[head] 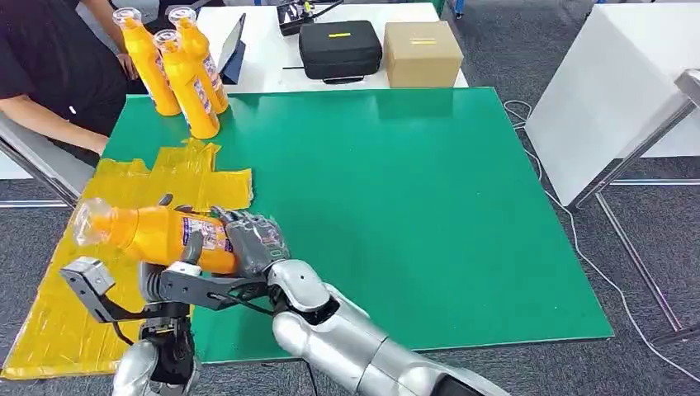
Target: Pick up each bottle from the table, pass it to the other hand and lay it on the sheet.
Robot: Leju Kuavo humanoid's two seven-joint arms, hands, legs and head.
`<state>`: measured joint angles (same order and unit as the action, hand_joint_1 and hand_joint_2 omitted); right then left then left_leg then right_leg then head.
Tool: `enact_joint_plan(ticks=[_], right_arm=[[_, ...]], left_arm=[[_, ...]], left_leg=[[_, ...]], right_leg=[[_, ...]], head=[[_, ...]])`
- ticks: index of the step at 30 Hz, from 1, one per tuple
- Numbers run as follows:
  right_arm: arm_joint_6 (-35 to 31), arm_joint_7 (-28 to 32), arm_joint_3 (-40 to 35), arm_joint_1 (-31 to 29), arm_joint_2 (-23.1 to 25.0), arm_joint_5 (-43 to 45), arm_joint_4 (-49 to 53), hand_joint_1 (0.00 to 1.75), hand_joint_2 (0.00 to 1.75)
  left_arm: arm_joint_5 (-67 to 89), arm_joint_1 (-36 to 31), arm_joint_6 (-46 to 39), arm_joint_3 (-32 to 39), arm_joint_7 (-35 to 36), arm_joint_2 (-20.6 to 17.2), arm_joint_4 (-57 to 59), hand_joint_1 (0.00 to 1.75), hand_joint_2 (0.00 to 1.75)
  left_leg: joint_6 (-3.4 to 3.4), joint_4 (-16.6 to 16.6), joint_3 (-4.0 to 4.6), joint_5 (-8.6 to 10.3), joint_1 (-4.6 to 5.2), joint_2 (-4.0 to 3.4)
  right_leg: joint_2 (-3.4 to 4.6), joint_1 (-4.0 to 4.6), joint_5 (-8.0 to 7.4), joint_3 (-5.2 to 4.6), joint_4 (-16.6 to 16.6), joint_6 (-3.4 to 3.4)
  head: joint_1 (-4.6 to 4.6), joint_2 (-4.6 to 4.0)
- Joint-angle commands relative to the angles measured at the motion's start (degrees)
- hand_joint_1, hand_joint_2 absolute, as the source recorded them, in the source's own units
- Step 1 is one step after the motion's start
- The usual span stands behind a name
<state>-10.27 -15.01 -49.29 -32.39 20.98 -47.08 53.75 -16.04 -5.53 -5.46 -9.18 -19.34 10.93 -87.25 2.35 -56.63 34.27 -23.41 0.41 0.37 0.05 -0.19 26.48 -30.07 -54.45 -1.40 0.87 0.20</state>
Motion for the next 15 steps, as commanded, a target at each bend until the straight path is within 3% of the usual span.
enact_joint_plan(ticks=[1, 15], right_arm=[[0.5, 4.8, 12.2, 5.8, -8.3, -0.1, 11.9, 0.00, 0.00], [-1.2, 7.5, 14.5, 8.1, -10.3, -0.7, 15.1, 0.00, 0.00]], left_arm=[[-1.2, -1.9, 0.0, -0.7, -1.7, -2.4, 1.0, 1.75, 1.75], [-1.3, -1.6, 0.7, -0.7, -3.1, -3.0, 2.2, 1.75, 1.75]], left_leg=[[-0.13, 0.1, -0.25, -0.03, -0.06, 0.34], [-0.05, 0.0, -0.02, 0.01, 0.00, 0.09]], right_leg=[[-0.37, 0.06, 0.10, 0.43, 0.2, 0.00], [-0.07, 0.01, 0.00, 0.10, 0.1, 0.00]], head=[[0.00, -0.02], [0.02, -0.02]])
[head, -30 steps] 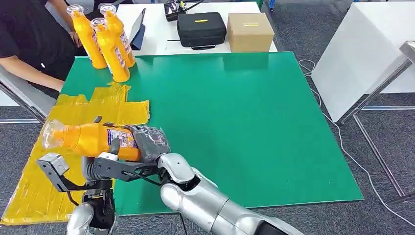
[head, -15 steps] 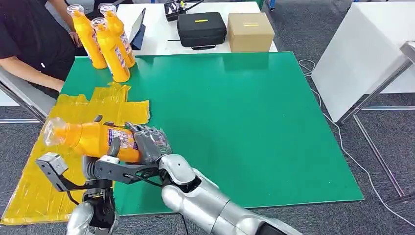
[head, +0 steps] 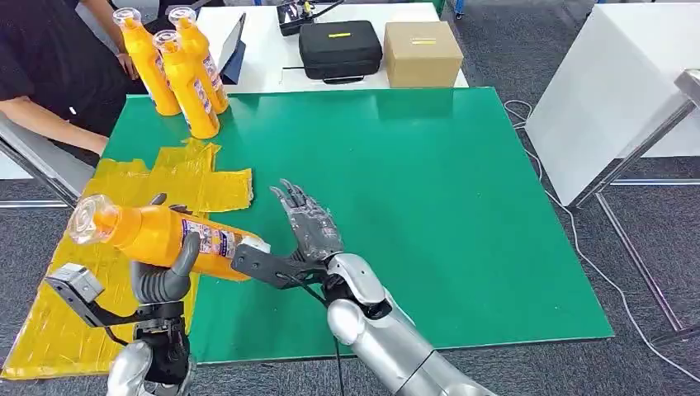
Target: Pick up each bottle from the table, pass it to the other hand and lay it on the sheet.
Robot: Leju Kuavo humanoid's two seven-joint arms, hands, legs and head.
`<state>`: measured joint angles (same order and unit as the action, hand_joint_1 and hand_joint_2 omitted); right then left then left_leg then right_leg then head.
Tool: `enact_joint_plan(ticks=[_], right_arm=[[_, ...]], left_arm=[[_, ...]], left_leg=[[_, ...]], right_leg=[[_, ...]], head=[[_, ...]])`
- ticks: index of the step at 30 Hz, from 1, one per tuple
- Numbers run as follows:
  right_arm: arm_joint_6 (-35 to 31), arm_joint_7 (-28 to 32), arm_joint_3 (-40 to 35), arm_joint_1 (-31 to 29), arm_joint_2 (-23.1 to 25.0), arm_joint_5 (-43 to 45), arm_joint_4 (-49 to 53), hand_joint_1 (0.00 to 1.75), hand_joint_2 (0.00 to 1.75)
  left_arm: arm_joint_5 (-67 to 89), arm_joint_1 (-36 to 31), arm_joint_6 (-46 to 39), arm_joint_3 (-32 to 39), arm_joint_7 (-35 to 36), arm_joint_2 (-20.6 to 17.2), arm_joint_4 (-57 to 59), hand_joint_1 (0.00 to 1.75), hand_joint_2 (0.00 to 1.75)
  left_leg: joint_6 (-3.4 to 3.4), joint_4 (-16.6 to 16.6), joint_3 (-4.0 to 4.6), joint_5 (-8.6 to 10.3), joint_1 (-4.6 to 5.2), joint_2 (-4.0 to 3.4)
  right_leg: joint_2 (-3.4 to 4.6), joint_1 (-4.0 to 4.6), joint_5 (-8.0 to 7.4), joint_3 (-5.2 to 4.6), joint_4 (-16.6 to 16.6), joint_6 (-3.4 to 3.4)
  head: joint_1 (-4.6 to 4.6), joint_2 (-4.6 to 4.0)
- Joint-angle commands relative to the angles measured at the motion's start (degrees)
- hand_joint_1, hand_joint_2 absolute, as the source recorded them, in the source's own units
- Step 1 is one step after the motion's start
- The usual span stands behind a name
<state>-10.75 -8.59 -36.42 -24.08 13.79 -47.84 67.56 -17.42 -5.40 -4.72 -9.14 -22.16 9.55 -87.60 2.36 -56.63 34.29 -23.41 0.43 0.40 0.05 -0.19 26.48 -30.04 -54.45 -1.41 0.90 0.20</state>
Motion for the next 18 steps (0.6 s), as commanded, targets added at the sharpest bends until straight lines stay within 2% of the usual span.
enact_joint_plan(ticks=[1, 2, 4, 6, 9, 11, 12, 14, 15, 17, 18], right_arm=[[-0.9, 1.3, 1.6, -0.1, -3.3, 0.1, 1.6, 0.00, 0.00], [-1.4, 1.6, 2.0, 0.4, -3.7, 0.3, 2.8, 0.00, 0.00], [-1.6, 1.6, 2.3, 0.7, -4.2, 0.2, 3.9, 0.00, 0.00], [-1.6, 1.6, 2.8, 1.1, -4.7, 0.4, 5.5, 0.00, 0.00], [-1.6, 1.6, 2.8, 1.1, -4.7, 0.4, 5.5, 0.00, 0.00], [-1.8, 1.6, 3.4, 1.4, -5.1, 0.5, 6.7, 0.00, 0.00], [0.3, 3.2, 7.1, 1.7, -7.5, 4.9, 11.8, 0.00, 0.00], [0.7, 3.5, 7.1, 1.2, -7.9, 5.4, 11.3, 0.00, 0.00], [0.7, 3.5, 7.1, 1.2, -7.9, 5.4, 11.3, 0.00, 0.00], [0.7, 3.5, 7.1, 1.2, -7.9, 5.4, 11.3, 0.00, 0.00], [1.7, 4.2, 6.7, 0.1, -7.9, 6.9, 9.9, 0.00, 0.00]], left_arm=[[1.3, -1.7, -1.2, -0.7, -1.1, -1.7, 2.5, 1.75, 1.75], [5.5, -1.8, -5.3, -0.5, -2.7, -1.7, 2.5, 1.75, 1.75], [5.9, -2.1, -5.6, -0.3, -2.8, -1.8, 2.5, 1.75, 1.75], [12.8, -2.5, -12.1, 0.1, -4.2, -1.8, 3.1, 1.75, 1.75], [12.8, -2.5, -12.1, 0.1, -4.2, -1.8, 3.1, 1.75, 1.75], [16.3, -2.8, -15.3, 0.2, -4.6, -1.8, 3.6, 1.75, 1.75], [57.0, -1.6, -35.3, 7.5, -7.0, 4.1, 9.1, 1.75, 1.75], [61.7, -1.5, -35.3, 9.2, -7.0, 5.5, 10.1, 1.75, 1.75], [61.7, -1.5, -35.3, 9.2, -7.0, 5.5, 10.1, 1.75, 1.75], [61.7, -1.5, -35.3, 9.2, -7.0, 5.5, 10.1, 1.75, 1.75], [66.0, -1.8, -35.3, 10.2, -6.5, 6.5, 11.3, 1.75, 1.75]], left_leg=[[-0.17, 0.0, -0.29, -0.09, -0.05, 0.09], [-0.22, 0.0, -0.41, -0.14, -0.07, 0.08], [-0.19, 0.0, -0.36, -0.11, -0.07, 0.12], [-0.12, 0.0, -0.18, -0.05, -0.05, 0.10], [-0.12, 0.0, -0.18, -0.05, -0.05, 0.10], [-0.14, 0.0, -0.24, -0.08, -0.06, 0.11], [-0.15, 0.0, -0.25, -0.09, -0.05, 0.11], [-0.19, 0.0, -0.39, -0.13, -0.04, 0.15], [-0.09, 0.1, -0.20, -0.05, 0.01, 0.08], [-0.12, 0.0, -0.27, -0.09, 0.02, 0.08], [-0.09, 0.0, -0.15, -0.04, 0.05, 0.09]], right_leg=[[-0.12, 0.04, 0.10, 0.36, 0.1, 0.03], [-0.13, 0.05, 0.15, 0.49, 0.1, 0.04], [-0.17, 0.06, 0.13, 0.45, 0.1, 0.02], [-0.13, 0.03, 0.07, 0.25, 0.1, 0.01], [-0.13, 0.03, 0.07, 0.25, 0.1, 0.01], [-0.14, 0.04, 0.09, 0.31, 0.1, 0.01], [-0.15, 0.03, 0.11, 0.33, 0.1, 0.01], [-0.19, 0.03, 0.15, 0.50, 0.1, 0.01], [-0.07, -0.01, 0.05, 0.26, 0.1, -0.01], [-0.08, -0.02, 0.08, 0.36, 0.1, 0.00], [-0.05, -0.06, 0.03, 0.23, 0.1, -0.01]], head=[[0.00, -0.02], [-0.02, -0.02], [-0.02, -0.02], [0.00, -0.02], [0.00, -0.02], [0.00, 0.00], [-0.02, -0.02], [0.00, 0.00], [-0.02, -0.02], [0.00, 0.00], [0.02, -0.02]])
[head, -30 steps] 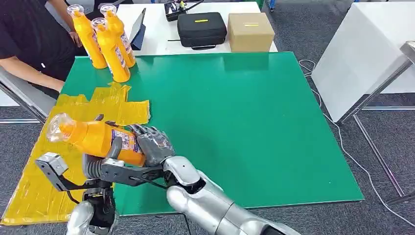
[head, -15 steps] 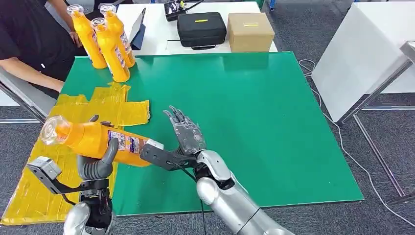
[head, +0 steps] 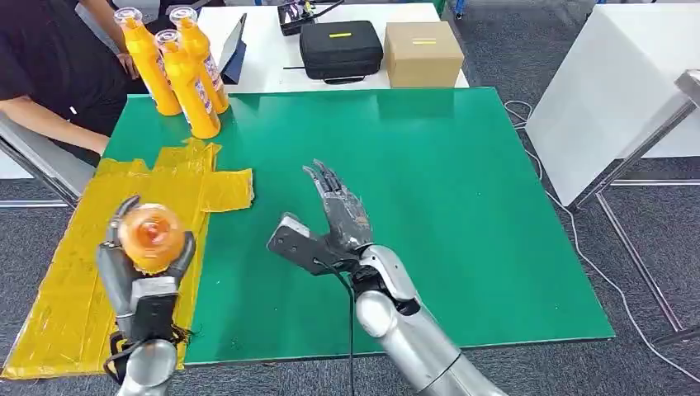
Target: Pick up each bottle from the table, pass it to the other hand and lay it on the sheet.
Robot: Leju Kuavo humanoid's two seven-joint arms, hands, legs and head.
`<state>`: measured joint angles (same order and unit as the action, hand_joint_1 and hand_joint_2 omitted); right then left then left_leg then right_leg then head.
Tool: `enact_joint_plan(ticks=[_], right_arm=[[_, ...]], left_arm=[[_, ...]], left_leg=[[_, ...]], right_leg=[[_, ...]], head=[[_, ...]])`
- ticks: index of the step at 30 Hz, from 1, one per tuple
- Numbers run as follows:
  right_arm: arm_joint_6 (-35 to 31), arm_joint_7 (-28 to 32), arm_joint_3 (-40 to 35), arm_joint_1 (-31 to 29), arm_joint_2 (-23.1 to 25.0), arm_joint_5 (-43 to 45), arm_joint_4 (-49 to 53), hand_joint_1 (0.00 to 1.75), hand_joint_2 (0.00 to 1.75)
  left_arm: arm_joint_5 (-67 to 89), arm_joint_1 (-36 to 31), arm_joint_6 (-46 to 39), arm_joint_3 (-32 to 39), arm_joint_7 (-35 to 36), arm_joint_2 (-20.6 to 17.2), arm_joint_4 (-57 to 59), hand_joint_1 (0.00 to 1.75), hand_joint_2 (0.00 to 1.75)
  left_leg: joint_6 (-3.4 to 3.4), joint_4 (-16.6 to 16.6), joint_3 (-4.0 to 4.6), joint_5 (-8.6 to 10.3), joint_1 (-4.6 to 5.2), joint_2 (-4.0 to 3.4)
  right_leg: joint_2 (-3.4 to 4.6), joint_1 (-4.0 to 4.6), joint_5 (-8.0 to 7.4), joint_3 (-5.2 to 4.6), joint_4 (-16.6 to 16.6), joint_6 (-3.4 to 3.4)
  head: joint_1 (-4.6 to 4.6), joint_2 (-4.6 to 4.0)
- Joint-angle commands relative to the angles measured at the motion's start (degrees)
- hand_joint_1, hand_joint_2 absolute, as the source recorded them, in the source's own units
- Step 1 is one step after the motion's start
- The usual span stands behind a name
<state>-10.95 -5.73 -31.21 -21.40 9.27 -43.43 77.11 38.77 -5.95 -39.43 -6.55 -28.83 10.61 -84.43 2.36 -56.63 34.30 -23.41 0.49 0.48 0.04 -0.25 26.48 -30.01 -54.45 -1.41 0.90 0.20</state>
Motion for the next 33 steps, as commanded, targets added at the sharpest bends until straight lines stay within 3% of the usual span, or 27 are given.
enact_joint_plan(ticks=[1, 5, 7, 14, 21, 24, 26, 33], right_arm=[[1.9, 1.3, 1.5, -2.6, -3.4, 2.4, 0.3, 0.00, 0.00], [1.9, 1.3, 1.5, -2.6, -3.4, 2.4, 0.3, 0.00, 0.00], [1.9, 2.1, 0.5, -4.3, -3.6, 3.7, -1.6, 0.00, 0.00], [3.0, 3.5, -2.9, -8.7, -4.0, 8.2, -4.5, 0.00, 0.00], [3.2, 3.6, -3.2, -8.8, -4.1, 8.4, -4.4, 0.00, 0.00], [4.6, 4.3, -3.9, -9.1, -4.1, 10.1, -4.1, 0.00, 0.00], [9.2, 5.0, -4.5, -9.5, -4.0, 14.4, -3.1, 0.00, 0.00], [12.4, 6.4, -6.7, -10.9, -3.8, 17.6, -2.3, 0.00, 0.00]], left_arm=[[9.8, -1.2, -0.6, 7.7, 0.2, 5.4, 8.1, 1.75, 1.75], [9.8, -1.2, -0.6, 7.7, 0.2, 5.4, 8.1, 1.75, 1.75], [18.6, -1.4, -0.6, 11.5, -1.5, 8.0, 8.8, 1.75, 1.75], [30.8, -1.1, -0.6, 16.4, -0.8, 6.8, 15.7, 1.75, 1.75], [32.0, -1.3, -0.6, 16.7, -0.4, 6.5, 16.8, 1.75, 1.75], [33.3, -2.6, -0.6, 15.3, 3.9, 3.9, 22.8, 1.75, 1.75], [35.8, -3.2, -0.6, 14.5, 6.8, 1.8, 25.8, 1.75, 1.75], [45.5, -3.1, -0.6, 13.1, 15.5, -4.1, 32.5, 1.75, 1.75]], left_leg=[[-0.12, 0.0, -0.25, -0.07, -0.02, -0.05], [-0.09, 0.0, -0.10, -0.01, 0.00, 0.01], [-0.11, 0.0, -0.19, -0.08, -0.01, -0.05], [-0.14, 0.1, -0.38, -0.11, 0.00, -0.25], [-0.12, 0.0, -0.24, -0.07, -0.02, -0.08], [-0.11, 0.1, -0.27, -0.06, 0.01, -0.09], [-0.13, 0.1, -0.31, -0.06, 0.02, -0.09], [-0.17, 0.1, -0.34, -0.08, 0.01, -0.19]], right_leg=[[0.01, 0.01, 0.04, 0.28, 0.1, 0.00], [-0.10, -0.03, 0.01, 0.12, 0.1, -0.01], [0.02, -0.03, 0.03, 0.19, 0.1, -0.01], [0.17, -0.03, 0.02, 0.34, 0.1, 0.00], [0.03, -0.01, 0.03, 0.24, 0.1, 0.00], [0.05, -0.04, 0.02, 0.26, 0.1, -0.01], [0.05, -0.05, 0.03, 0.30, 0.1, 0.00], [0.14, -0.04, 0.03, 0.28, 0.1, 0.04]], head=[[0.02, 0.00], [0.00, 0.00], [0.00, 0.00], [0.00, -0.02], [-0.02, -0.02], [-0.02, -0.02], [-0.02, 0.00], [-0.02, -0.02]])
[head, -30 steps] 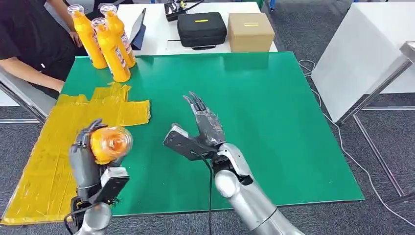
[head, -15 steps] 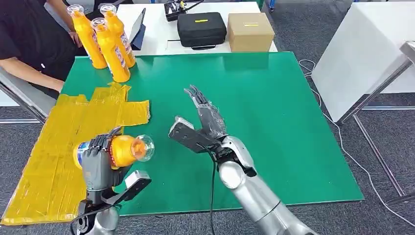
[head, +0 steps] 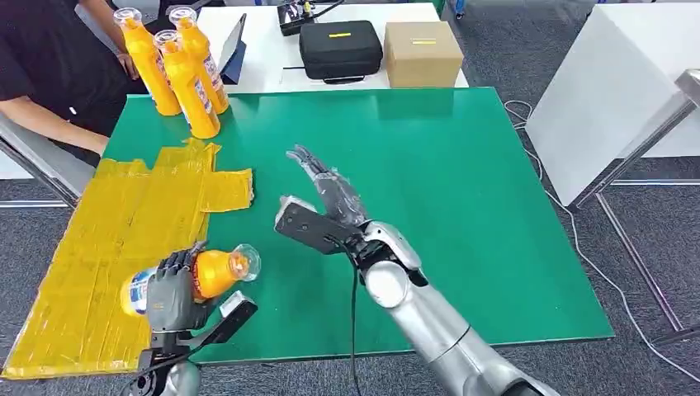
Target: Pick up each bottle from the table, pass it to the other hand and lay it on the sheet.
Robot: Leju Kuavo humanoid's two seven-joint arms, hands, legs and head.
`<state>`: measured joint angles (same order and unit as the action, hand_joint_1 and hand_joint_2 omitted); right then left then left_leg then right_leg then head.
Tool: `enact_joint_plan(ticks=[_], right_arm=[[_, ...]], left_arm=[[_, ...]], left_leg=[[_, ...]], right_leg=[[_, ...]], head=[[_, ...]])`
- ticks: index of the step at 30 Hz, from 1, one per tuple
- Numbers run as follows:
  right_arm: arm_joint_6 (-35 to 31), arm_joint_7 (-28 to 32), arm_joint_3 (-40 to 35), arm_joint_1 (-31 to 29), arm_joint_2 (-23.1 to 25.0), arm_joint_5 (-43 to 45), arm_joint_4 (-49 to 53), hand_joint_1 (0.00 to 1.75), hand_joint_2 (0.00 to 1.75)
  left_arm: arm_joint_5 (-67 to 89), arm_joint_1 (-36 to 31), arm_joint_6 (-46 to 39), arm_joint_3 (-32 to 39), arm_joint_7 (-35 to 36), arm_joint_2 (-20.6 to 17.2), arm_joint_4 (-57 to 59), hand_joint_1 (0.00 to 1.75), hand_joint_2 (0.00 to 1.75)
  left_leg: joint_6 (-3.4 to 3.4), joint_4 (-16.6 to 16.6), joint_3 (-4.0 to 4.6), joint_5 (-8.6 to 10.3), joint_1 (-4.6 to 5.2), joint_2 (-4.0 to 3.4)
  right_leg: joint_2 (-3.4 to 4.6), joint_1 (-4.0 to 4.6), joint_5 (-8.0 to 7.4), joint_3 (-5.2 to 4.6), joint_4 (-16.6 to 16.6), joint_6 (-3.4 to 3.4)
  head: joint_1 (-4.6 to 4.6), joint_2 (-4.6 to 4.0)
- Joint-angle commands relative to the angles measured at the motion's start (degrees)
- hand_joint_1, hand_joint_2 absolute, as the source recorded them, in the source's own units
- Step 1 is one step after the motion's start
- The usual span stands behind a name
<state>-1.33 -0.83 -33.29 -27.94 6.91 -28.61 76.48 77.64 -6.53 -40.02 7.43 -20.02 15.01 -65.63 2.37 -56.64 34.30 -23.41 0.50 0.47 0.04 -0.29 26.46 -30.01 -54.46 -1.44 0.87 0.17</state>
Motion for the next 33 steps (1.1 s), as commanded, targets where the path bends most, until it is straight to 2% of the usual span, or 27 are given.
enact_joint_plan(ticks=[1, 5, 6, 7, 8, 10, 12, 25, 28, 32, 33], right_arm=[[3.0, 1.8, -4.9, -4.3, -1.5, 3.1, -1.4, 0.00, 0.00], [3.5, 2.4, -5.1, -4.4, -1.3, 3.2, -0.6, 0.00, 0.00], [3.7, 2.5, -5.1, -4.4, -1.2, 3.4, -0.7, 0.00, 0.00], [4.0, 2.7, -5.2, -4.7, -1.2, 3.8, -1.1, 0.00, 0.00], [4.3, 2.8, -5.2, -5.0, -1.0, 4.0, -1.7, 0.00, 0.00], [4.4, 3.1, -5.2, -5.2, -0.9, 4.2, -2.2, 0.00, 0.00], [4.4, 3.1, -5.2, -5.2, -0.9, 4.2, -2.2, 0.00, 0.00], [5.0, 4.3, -5.2, -6.2, -0.1, 4.6, -4.2, 0.00, 0.00], [5.0, 4.3, -5.0, -6.2, 0.1, 4.6, -4.4, 0.00, 0.00], [4.9, 4.3, -4.3, -6.0, 0.2, 4.6, -4.5, 0.00, 0.00], [4.9, 4.3, -4.3, -6.0, 0.2, 4.6, -4.5, 0.00, 0.00]], left_arm=[[6.7, -2.5, 0.0, -0.7, 6.9, -9.1, 14.5, 1.75, 1.75], [5.3, -2.0, 0.0, 0.0, 6.0, -9.9, 17.0, 1.75, 1.75], [5.3, -2.0, 0.0, 0.0, 5.9, -9.9, 17.0, 0.30, 1.75], [6.8, -1.3, 0.0, -0.2, 6.1, -9.9, 16.3, 0.00, 0.00], [8.0, -1.3, 0.0, -1.8, 8.7, -10.4, 17.4, 0.00, 0.00], [7.7, -1.1, 0.0, -2.1, 8.5, -10.5, 17.5, 0.00, 0.00], [7.7, -1.1, 0.0, -2.1, 8.5, -10.5, 17.5, 0.00, 0.00], [7.1, -1.2, 0.0, -2.9, 8.6, -11.1, 18.5, 0.00, 0.00], [4.0, -0.6, 0.0, -1.3, 5.3, -10.2, 15.7, 0.00, 0.00], [-1.7, -0.1, 0.0, 6.1, -6.6, -6.4, 10.3, 0.00, 0.00], [-1.7, -0.1, 0.0, 6.1, -6.6, -6.4, 10.3, 0.00, 0.00]], left_leg=[[-0.22, 0.1, -0.41, -0.12, -0.03, -0.19], [-0.22, 0.1, -0.49, -0.14, -0.03, -0.38], [-0.13, 0.1, -0.33, -0.07, -0.03, -0.29], [-0.19, 0.1, -0.46, -0.12, -0.05, -0.33], [-0.11, 0.1, -0.32, -0.05, -0.03, -0.21], [-0.21, 0.1, -0.55, -0.16, -0.07, -0.33], [-0.10, 0.1, -0.35, -0.05, -0.03, -0.18], [-0.15, 0.1, -0.55, -0.06, 0.00, -0.08], [-0.13, 0.1, -0.60, -0.05, 0.00, -0.05], [-0.12, 0.1, -0.64, -0.05, -0.01, -0.05], [-0.10, 0.0, -0.61, -0.04, -0.02, -0.01]], right_leg=[[0.15, 0.02, 0.07, 0.36, 0.1, 0.07], [0.25, 0.05, 0.07, 0.40, 0.1, 0.07], [0.16, 0.05, 0.03, 0.25, 0.1, 0.04], [0.19, 0.07, 0.06, 0.37, 0.1, 0.06], [0.11, 0.05, 0.03, 0.26, 0.0, 0.03], [0.21, 0.09, 0.10, 0.48, 0.1, 0.06], [0.11, 0.06, 0.04, 0.31, 0.0, 0.03], [0.06, 0.03, 0.03, 0.55, 0.1, 0.06], [0.03, 0.03, 0.03, 0.60, 0.0, 0.05], [0.03, 0.03, 0.02, 0.64, 0.0, 0.04], [-0.01, 0.05, 0.02, 0.63, 0.0, 0.03]], head=[[0.02, 0.00], [0.02, 0.00], [0.00, 0.00], [0.00, 0.02], [0.00, 0.02], [0.00, 0.00], [0.02, 0.00], [0.00, 0.00], [0.02, 0.00], [0.00, 0.02], [0.00, 0.00]])
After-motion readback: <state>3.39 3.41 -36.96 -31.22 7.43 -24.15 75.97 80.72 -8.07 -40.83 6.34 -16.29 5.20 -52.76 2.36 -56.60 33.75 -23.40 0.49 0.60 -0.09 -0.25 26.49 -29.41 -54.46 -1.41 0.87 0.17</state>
